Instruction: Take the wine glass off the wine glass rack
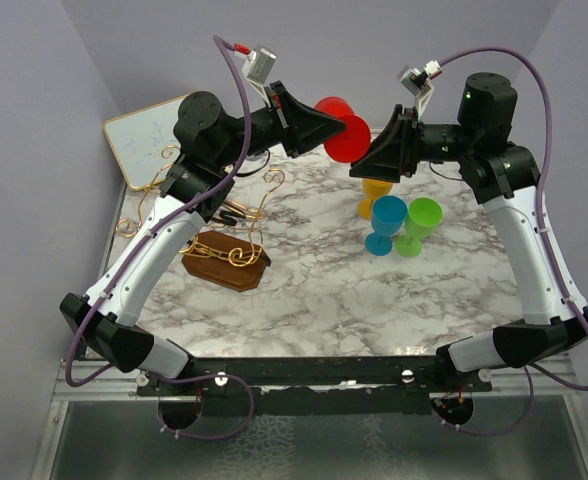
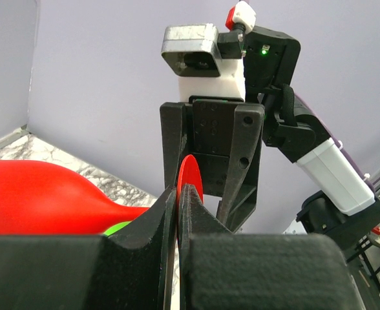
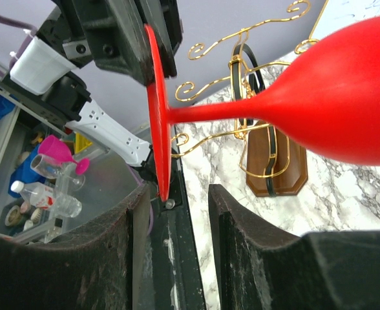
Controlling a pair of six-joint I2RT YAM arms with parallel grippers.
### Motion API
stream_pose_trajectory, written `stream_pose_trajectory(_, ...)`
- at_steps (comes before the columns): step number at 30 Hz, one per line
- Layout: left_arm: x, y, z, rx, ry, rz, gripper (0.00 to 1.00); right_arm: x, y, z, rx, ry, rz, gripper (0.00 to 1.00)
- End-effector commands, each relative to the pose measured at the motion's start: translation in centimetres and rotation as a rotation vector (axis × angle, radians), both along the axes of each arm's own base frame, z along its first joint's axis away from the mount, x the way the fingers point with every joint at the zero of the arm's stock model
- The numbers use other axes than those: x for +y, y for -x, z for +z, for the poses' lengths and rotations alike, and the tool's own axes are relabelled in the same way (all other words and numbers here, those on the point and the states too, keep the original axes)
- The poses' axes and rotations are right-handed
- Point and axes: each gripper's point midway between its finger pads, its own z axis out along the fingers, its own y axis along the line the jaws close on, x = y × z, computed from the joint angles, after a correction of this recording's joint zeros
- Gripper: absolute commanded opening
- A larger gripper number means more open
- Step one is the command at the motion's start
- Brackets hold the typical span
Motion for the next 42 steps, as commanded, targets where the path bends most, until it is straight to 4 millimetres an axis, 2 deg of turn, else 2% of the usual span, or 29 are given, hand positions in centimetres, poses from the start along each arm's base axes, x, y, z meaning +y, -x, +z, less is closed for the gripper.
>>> stream_pose_trajectory(1,0.2,0.7,0.2,-0.033,0.005,-0.009,0.00,0.4,0.2,2.0,-0.045,-0.037,0.027,0.41)
stream_pose_trajectory(8,0.1,1.1,-0.3,-0.027,0.007,-0.036,0.00,0.8,-0.7,2.1,-0.031,-0.041,0.019,0.38)
stream_pose_trajectory(9,0.1,1.2,-0.4,-0.027,0.005,-0.038,0.00,0.8,-0.8,2.1,-0.028,-0.042,0.021,0.35)
stream_pose_trajectory(13,0.2,1.2,-0.7,-0.027,0.002,-0.033,0.00,1.0,-1.0,1.7,-0.012,-0.040,0.025,0.03)
stream_pose_trajectory(15,0.2,0.9,-1.0,-0.017,-0.006,-0.016,0.00,1.0,-1.1,1.3,-0.008,-0.034,0.019,0.01)
stream_pose_trajectory(18,0.9,-0.5,-1.5,0.016,-0.022,0.087,0.32,0.7,-1.6,0.6,-0.034,-0.006,-0.031,0.01)
stream_pose_trajectory(20,2.3,-2.1,-1.8,0.071,-0.029,0.221,0.46,0.2,-2.7,-0.4,-0.080,0.039,-0.118,0.01)
stream_pose_trajectory(21,3.1,-2.9,-2.1,0.105,-0.033,0.293,0.50,-0.2,-3.3,-0.9,-0.116,0.068,-0.167,0.01)
stream_pose_trajectory(24,5.8,-4.2,-2.9,0.207,-0.038,0.473,0.53,-1.8,-5.9,-3.0,-0.254,0.185,-0.363,0.01)
stream_pose_trajectory(27,7.4,-4.0,-3.8,0.286,-0.024,0.545,0.53,-4.0,-9.2,-5.6,-0.388,0.321,-0.562,0.01)
stream_pose_trajectory(29,7.7,-3.2,-4.7,0.345,-0.010,0.540,0.53,-4.4,-10.1,-6.8,-0.505,0.390,-0.610,0.01)
stream_pose_trajectory(30,7.5,-2.8,-5.3,0.383,-0.001,0.520,0.53,-4.0,-10.4,-6.8,-0.594,0.407,-0.619,0.01)
stream_pose_trajectory(32,6.7,-1.8,-6.8,0.470,-0.002,0.453,0.53,-3.3,-10.1,-6.6,-0.758,0.415,-0.626,0.01)
stream_pose_trajectory(35,5.5,-0.6,-9.2,0.579,-0.031,0.362,0.53,-3.0,-9.3,-5.0,-0.944,0.371,-0.682,0.01)
stream_pose_trajectory(38,4.6,0.3,-10.9,0.666,-0.037,0.298,0.53,-3.5,-8.7,-3.8,-1.059,0.355,-0.737,0.01)
stream_pose_trajectory(39,4.4,0.6,-10.8,0.682,-0.023,0.267,0.53,-3.6,-8.5,-3.6,-1.090,0.359,-0.750,0.01)
stream_pose_trajectory(40,4.1,0.9,-12.0,0.721,-0.025,0.247,0.53,-3.6,-8.4,-3.7,-1.122,0.367,-0.755,0.01)
stream_pose_trajectory(42,3.6,1.2,-12.8,0.762,-0.012,0.213,0.53,-3.6,-7.7,-3.4,-1.188,0.365,-0.768,0.01)
